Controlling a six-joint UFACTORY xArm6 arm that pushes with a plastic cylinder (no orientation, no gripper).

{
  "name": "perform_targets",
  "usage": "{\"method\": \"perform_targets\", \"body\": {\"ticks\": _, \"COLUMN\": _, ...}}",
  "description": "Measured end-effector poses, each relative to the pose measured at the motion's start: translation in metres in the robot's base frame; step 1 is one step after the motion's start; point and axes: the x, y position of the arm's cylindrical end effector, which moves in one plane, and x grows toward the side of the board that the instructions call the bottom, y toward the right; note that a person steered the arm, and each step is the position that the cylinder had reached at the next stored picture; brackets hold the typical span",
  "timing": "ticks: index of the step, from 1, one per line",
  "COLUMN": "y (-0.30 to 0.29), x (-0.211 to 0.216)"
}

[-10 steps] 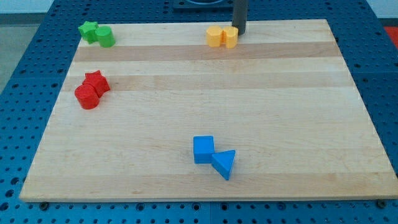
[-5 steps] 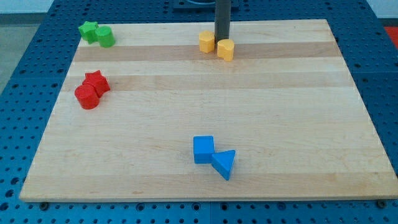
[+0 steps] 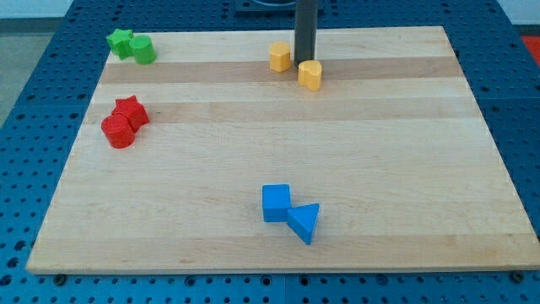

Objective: Separate the yellow blocks

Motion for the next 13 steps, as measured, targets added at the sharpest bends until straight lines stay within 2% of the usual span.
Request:
{"method": "perform_targets", "body": {"ticks": 3, "y": 0.032, "x": 0.000}}
{"method": "perform_targets", "body": {"ticks": 5, "y": 0.032, "x": 0.006}}
{"method": "perform_targets", "body": {"ticks": 7, "y": 0.003, "x": 0.010}}
{"method": "perform_targets", "body": {"ticks": 9, "y": -0.008, "x": 0.049}}
{"method": "perform_targets", "body": {"ticks": 12, "y": -0.020, "x": 0.054}}
{"method": "perform_targets", "body": {"ticks": 13, "y": -0.040, "x": 0.051}}
